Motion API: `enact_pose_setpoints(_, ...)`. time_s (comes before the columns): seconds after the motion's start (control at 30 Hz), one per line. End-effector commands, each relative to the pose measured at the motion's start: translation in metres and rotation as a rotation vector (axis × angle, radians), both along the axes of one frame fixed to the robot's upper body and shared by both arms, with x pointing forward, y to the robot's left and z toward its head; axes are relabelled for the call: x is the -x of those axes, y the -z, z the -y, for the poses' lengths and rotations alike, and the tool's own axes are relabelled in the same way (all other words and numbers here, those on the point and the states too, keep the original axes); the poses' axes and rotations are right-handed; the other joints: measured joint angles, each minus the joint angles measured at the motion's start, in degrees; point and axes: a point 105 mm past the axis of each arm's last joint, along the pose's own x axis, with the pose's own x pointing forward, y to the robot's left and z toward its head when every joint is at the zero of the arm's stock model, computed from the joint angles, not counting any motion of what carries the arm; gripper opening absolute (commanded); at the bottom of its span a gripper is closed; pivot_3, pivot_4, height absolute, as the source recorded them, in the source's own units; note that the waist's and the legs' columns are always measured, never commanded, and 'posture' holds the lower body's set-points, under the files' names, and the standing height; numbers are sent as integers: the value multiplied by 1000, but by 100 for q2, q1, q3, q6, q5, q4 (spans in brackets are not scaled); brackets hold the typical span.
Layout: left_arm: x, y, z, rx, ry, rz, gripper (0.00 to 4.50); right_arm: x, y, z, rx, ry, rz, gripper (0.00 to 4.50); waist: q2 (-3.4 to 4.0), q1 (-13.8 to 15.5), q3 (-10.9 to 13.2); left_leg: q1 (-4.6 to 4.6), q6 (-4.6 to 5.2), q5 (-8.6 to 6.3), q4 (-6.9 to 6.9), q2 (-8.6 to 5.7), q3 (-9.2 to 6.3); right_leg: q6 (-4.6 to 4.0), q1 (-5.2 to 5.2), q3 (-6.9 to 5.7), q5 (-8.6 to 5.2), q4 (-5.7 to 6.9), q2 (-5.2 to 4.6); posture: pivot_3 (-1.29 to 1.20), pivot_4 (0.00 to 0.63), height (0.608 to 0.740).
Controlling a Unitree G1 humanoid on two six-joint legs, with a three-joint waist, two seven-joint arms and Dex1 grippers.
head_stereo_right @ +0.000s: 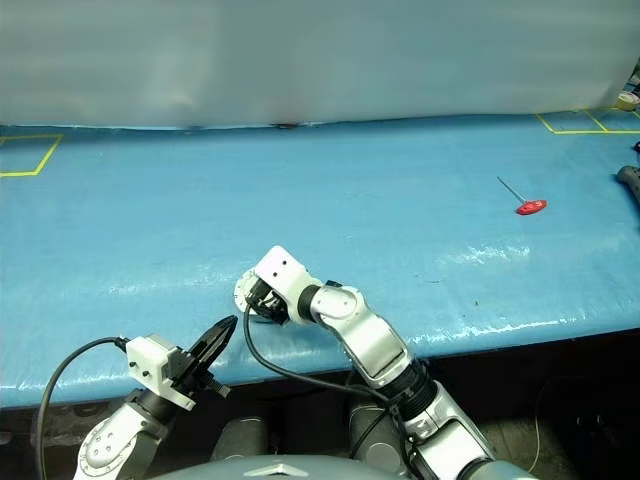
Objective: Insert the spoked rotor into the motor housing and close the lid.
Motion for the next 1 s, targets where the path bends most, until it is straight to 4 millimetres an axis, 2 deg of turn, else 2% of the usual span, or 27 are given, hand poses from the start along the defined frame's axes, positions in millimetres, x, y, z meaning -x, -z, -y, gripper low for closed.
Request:
enact_pose_setpoints(0.03, 0, -5, 1, 3, 8, 13, 0, -2, -2, 0, 42, 9, 39, 3043, 0, 2, 0, 0, 0, 0, 0, 0, 0, 0, 0, 0, 0, 0, 0, 0, 150, 740)
enact_pose_setpoints(0.53, 0, -2, 3, 12, 15, -1, 0, -1, 9, 4, 67, 63, -84, 3043, -1, 3, -2, 2, 0, 0, -1, -1, -3, 0, -1, 2, 0, 0, -5, 0, 150, 740)
enact_pose_setpoints(0.7, 1, -1, 5, 14, 19, -8, 0, 0, 13, 7, 122, 33, 17, 3043, -1, 2, -3, 3, 0, 0, -1, -4, -3, 0, -1, 2, 0, 0, -10, 0, 150, 740)
enact_pose_setpoints(0.83, 1, 0, 5, 11, 25, -12, 0, 2, 11, 5, 50, 66, -85, 3043, -3, 5, -4, 3, 0, 0, -1, -4, -4, 0, -1, 2, 0, 0, -11, 0, 150, 740)
enact_pose_setpoints(1.0, 1, 0, 6, 12, 29, -12, 0, 3, 14, 6, 55, 92, -127, 3043, -3, 4, -4, 2, -1, -1, -4, -4, -8, 0, -3, 3, 0, -1, -11, 0, 150, 740)
